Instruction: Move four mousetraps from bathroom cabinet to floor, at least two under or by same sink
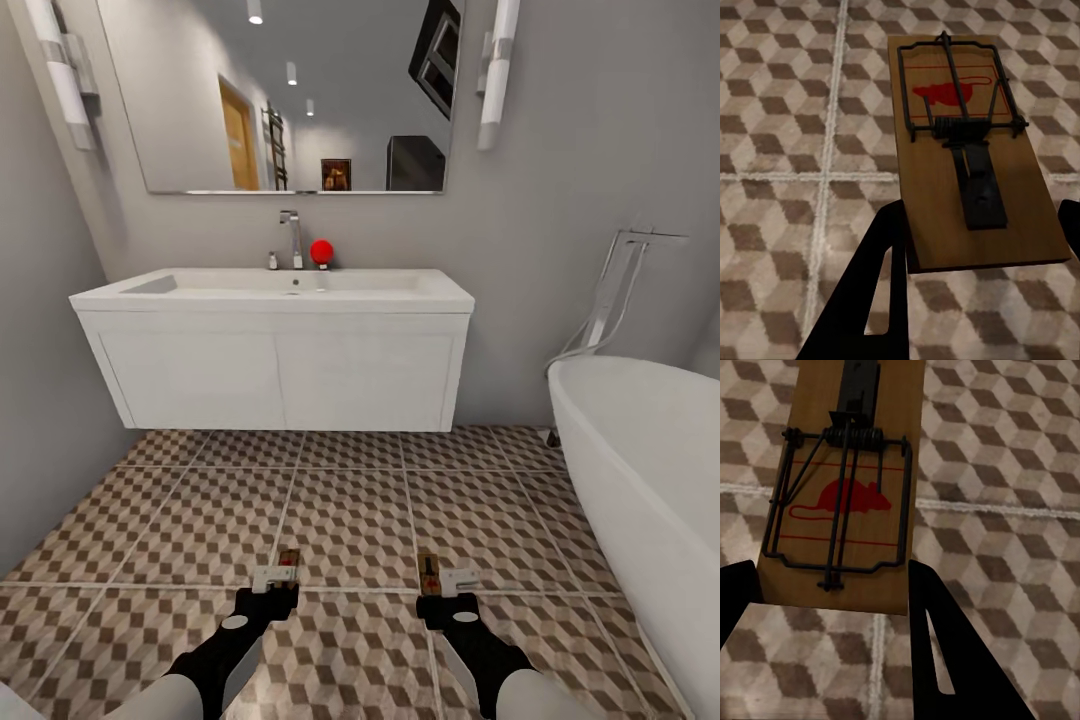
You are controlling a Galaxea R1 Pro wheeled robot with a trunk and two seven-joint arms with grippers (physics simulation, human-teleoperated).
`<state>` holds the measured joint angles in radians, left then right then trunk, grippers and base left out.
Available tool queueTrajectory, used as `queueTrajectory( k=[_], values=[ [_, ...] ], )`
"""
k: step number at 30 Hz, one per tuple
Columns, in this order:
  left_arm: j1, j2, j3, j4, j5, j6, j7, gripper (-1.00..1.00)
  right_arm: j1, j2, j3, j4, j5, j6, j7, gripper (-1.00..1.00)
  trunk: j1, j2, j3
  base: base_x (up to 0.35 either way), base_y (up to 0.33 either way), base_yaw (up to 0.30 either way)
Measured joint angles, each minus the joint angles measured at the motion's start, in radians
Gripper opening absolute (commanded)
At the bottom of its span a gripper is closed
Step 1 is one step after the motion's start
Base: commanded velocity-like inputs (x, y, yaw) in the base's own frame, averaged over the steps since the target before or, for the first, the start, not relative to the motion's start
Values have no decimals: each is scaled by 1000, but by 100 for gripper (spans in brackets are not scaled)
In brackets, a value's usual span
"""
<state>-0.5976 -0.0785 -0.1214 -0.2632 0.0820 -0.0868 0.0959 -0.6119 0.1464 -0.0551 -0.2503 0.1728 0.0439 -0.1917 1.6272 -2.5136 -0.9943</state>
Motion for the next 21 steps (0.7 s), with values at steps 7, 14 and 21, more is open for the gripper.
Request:
queueTrajectory(
  k=[7,14,21],
  values=[
    [0,0,0,0,-2,0,4,-100,0,0,0,0,0,-1,0,-100,0,0,0,0,0,0],
    [0,0,0,0,0,0,2,-100,0,0,0,0,0,-1,0,-100,3,-2,-27,0,0,0],
    [0,0,1,0,1,0,3,-100,0,0,0,0,0,-1,0,-100,6,-3,-54,0,0,0]
  ],
)
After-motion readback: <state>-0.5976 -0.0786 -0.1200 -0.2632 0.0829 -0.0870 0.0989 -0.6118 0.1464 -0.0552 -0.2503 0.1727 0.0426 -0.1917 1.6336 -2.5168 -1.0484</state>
